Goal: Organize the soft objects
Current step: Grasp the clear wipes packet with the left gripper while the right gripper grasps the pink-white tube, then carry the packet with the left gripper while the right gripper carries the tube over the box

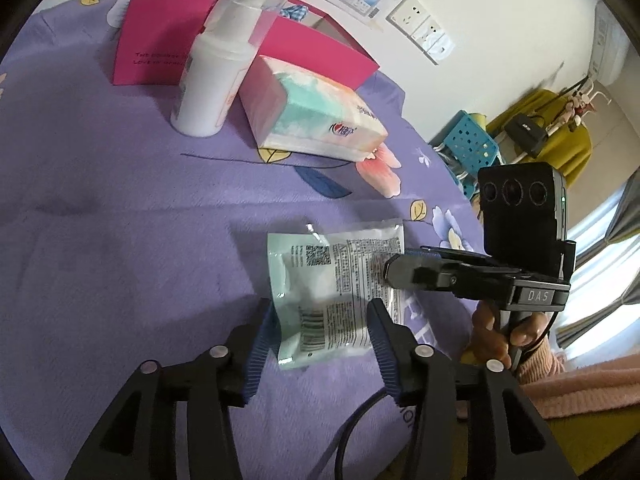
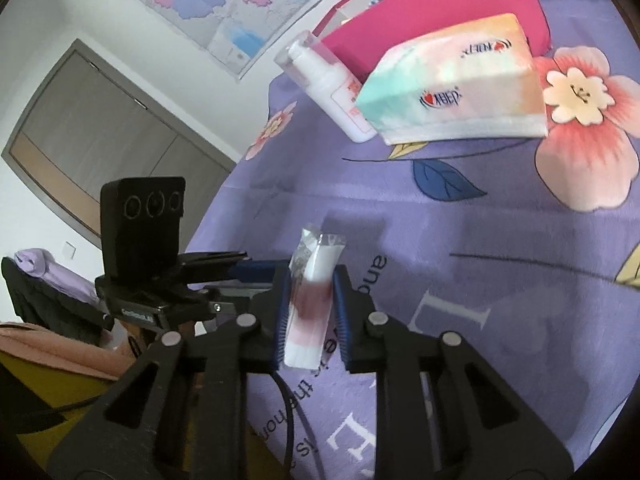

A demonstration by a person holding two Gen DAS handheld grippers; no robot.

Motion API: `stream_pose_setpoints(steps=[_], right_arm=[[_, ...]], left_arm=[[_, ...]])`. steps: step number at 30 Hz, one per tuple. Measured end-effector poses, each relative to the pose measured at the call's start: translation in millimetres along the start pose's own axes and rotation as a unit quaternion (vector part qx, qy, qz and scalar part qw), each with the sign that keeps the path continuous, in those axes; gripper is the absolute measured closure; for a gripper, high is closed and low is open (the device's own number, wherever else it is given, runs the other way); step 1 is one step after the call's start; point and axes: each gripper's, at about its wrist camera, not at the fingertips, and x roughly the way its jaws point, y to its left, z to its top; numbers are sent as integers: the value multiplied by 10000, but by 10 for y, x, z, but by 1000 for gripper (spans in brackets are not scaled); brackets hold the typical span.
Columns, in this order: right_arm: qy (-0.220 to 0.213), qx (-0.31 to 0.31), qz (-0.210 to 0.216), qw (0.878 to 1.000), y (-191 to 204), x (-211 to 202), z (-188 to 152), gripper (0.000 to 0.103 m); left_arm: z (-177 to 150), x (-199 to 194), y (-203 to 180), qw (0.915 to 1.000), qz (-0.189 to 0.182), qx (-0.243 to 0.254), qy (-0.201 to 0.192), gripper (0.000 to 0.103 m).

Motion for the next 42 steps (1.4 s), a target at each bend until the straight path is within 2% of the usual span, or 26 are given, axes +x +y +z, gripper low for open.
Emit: stream_pose_setpoints(steps=[3, 9, 11, 16, 23, 27, 32, 38, 42], right_arm=[[-4, -113, 34, 9999, 4, -8, 19, 80], [-99, -118, 139, 9998, 17, -35, 81, 84], [-157, -191, 195, 9995, 59, -66, 142, 88], [-392, -315, 221, 9985, 154, -199, 329, 88], [-880, -734, 292, 9930, 372, -488, 797, 88], [-1205, -1021, 291, 9870, 496, -615, 1207, 88], [-1473, -1041, 364, 9829, 508, -610, 1696, 89], [-1561, -842, 484, 9830, 347, -501, 2133, 89], [-1551, -756, 509, 9837, 239, -432, 2304, 89]], left_arm=[[21, 15, 13, 9999, -107, 9, 1, 49], [87, -19, -15, 9995, -321, 4, -74, 50], [136, -65, -84, 9996, -208, 102, -174, 51], [310, -256, -228, 9982, -108, 305, -506, 52], [804, -613, -518, 9903, 165, 813, -1111, 53], [1156, -737, -610, 9840, 425, 1056, -1374, 53], [1579, -821, -599, 9773, 750, 1161, -1605, 53], [1924, -802, -491, 9740, 1028, 1169, -1644, 53], [2095, -728, -407, 9740, 1124, 1148, -1599, 53]])
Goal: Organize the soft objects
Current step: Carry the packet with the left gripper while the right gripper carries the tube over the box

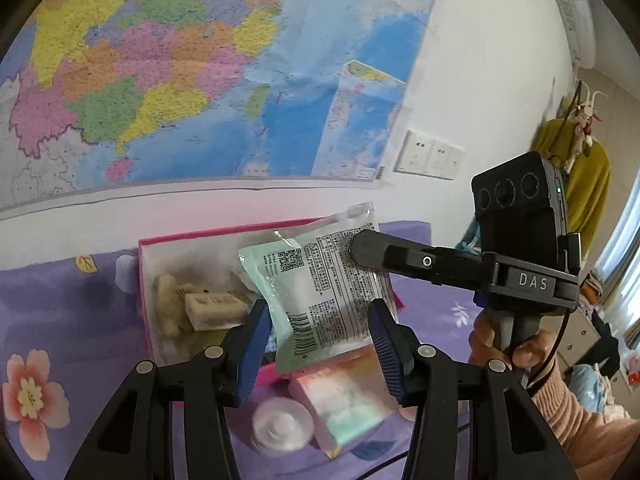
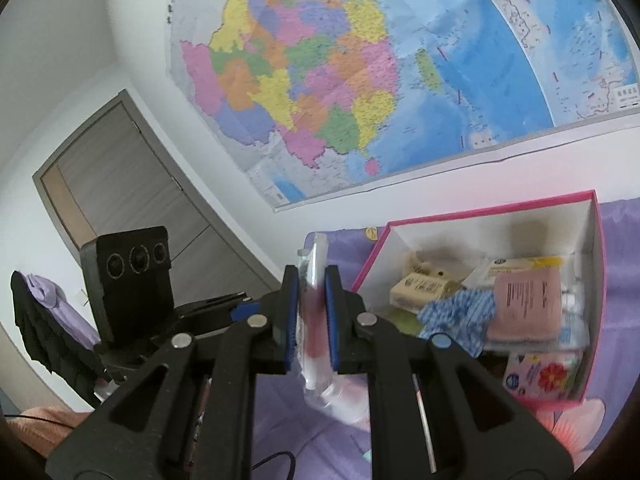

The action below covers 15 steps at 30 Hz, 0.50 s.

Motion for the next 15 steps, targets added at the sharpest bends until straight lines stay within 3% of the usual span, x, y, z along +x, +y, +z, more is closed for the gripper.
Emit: stream_pose_setpoints(steps=[15], right_arm=[[28, 284, -30, 9996, -336, 189, 169, 89]], left_arm=[[175, 239, 232, 9998, 95, -23, 150, 53]])
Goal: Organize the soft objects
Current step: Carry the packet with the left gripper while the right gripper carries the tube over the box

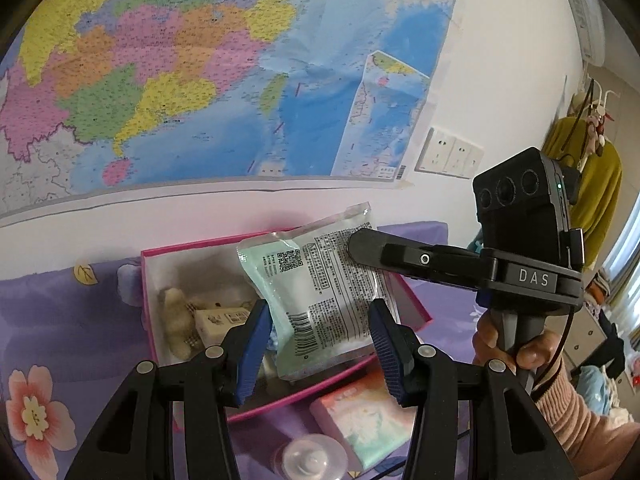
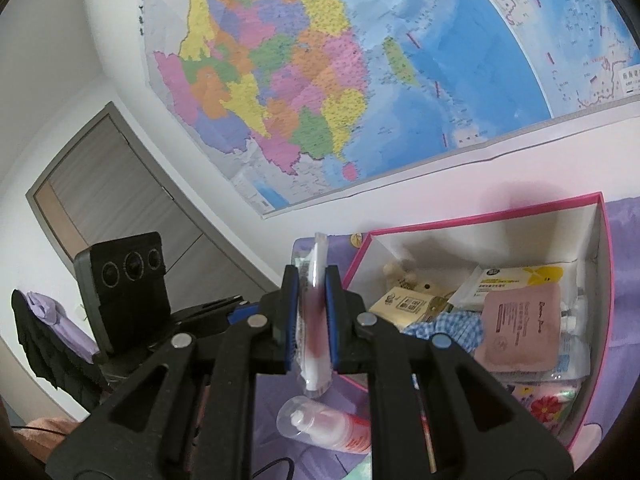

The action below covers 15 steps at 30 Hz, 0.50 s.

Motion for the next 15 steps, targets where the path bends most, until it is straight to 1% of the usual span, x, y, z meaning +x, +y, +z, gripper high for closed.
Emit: stream_pose_setpoints(steps=[5, 9, 15], right_arm=[[11, 66, -22, 10000, -74, 48, 42, 88], [30, 138, -72, 9999, -153, 108, 90, 88], [84, 329, -176, 9993, -301, 217, 140, 88]], left_arm=[[49, 79, 54, 10000, 13, 36, 50, 52], [88, 153, 91, 9999, 90, 30, 110, 52], [138, 295, 187, 9995, 163, -70, 251, 52]])
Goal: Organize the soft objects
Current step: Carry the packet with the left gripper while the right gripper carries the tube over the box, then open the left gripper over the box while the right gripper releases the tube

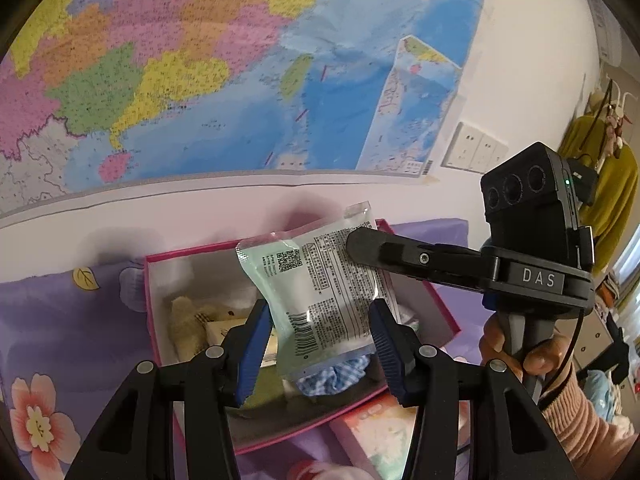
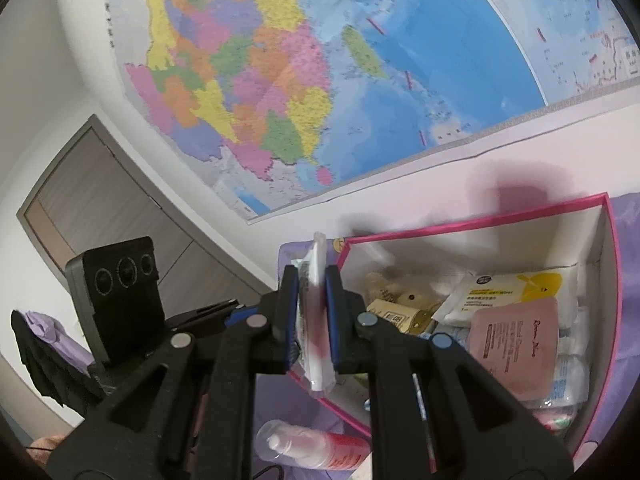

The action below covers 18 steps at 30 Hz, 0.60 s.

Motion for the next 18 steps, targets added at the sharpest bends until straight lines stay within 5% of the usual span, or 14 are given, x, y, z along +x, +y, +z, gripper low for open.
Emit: stream_pose_setpoints(steps=[18], right_arm=[[152, 267, -190, 9993, -230, 203, 18, 85]], left_arm=[[60, 280, 128, 9996, 90, -78, 254, 52]])
